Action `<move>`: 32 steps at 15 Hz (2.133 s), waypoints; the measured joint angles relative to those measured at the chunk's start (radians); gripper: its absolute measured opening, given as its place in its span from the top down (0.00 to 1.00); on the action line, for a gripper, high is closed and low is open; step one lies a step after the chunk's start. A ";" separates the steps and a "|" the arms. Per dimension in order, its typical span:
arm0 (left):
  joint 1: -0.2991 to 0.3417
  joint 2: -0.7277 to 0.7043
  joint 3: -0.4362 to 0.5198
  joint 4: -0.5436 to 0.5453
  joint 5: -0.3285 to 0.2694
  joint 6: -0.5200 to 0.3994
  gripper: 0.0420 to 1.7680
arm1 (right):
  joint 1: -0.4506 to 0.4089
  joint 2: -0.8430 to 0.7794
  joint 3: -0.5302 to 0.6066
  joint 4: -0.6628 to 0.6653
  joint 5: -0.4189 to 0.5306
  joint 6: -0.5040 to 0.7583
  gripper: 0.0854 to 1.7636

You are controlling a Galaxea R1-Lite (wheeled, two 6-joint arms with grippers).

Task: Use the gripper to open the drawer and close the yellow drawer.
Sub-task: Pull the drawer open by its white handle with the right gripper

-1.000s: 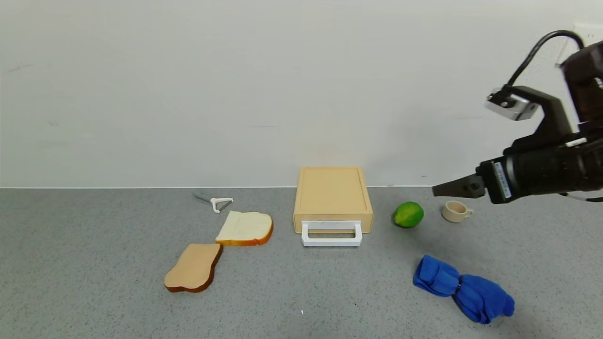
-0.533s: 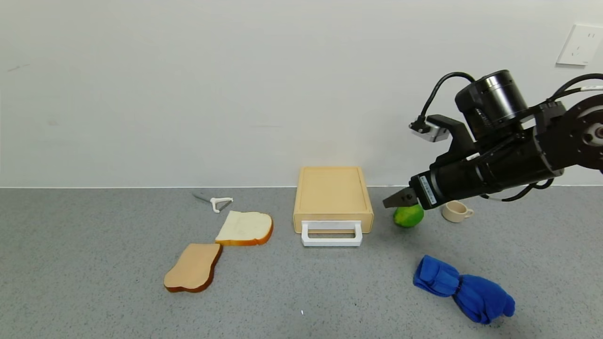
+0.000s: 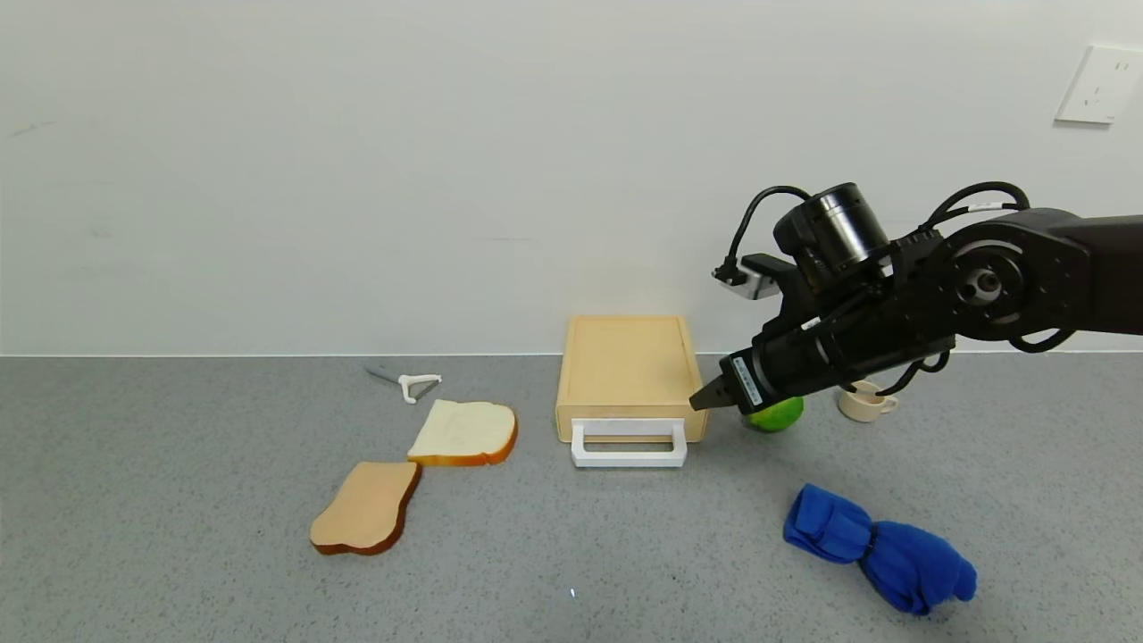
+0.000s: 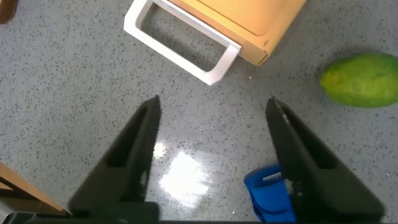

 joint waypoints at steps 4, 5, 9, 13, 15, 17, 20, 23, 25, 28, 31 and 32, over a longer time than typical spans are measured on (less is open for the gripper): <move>0.000 0.000 0.000 0.000 0.000 0.000 0.03 | 0.007 0.029 -0.017 -0.004 0.008 -0.002 0.60; 0.000 0.000 0.000 0.000 0.000 0.000 0.03 | 0.008 0.032 -0.020 -0.003 0.011 -0.003 0.86; 0.000 0.000 0.000 0.000 0.000 0.000 0.03 | 0.006 0.038 -0.029 -0.004 0.085 -0.024 0.98; 0.000 0.000 0.000 0.000 0.000 0.000 0.03 | -0.002 0.044 -0.033 -0.003 0.172 -0.134 0.98; 0.000 0.000 0.000 0.000 0.000 0.000 0.03 | -0.006 0.059 -0.043 -0.003 0.209 -0.166 0.98; 0.000 0.000 0.000 0.000 0.000 0.000 0.03 | -0.008 0.081 -0.063 0.000 0.223 -0.197 0.98; 0.000 0.000 0.000 0.000 0.000 0.000 0.03 | -0.007 0.128 -0.116 0.004 0.227 -0.222 0.98; 0.000 0.000 0.000 0.000 0.000 0.000 0.03 | 0.017 0.187 -0.160 0.005 0.225 -0.223 0.98; 0.000 0.000 0.000 0.000 0.000 0.000 0.03 | 0.037 0.230 -0.189 0.005 0.219 -0.216 0.98; 0.000 0.000 0.000 0.000 0.000 0.000 0.03 | 0.059 0.299 -0.253 0.006 0.206 -0.177 0.98; 0.000 0.000 0.000 0.000 0.000 0.000 0.03 | 0.077 0.370 -0.311 -0.029 0.144 -0.119 0.98; 0.000 0.000 0.000 0.000 0.000 0.000 0.03 | 0.082 0.390 -0.317 -0.051 0.135 -0.110 0.98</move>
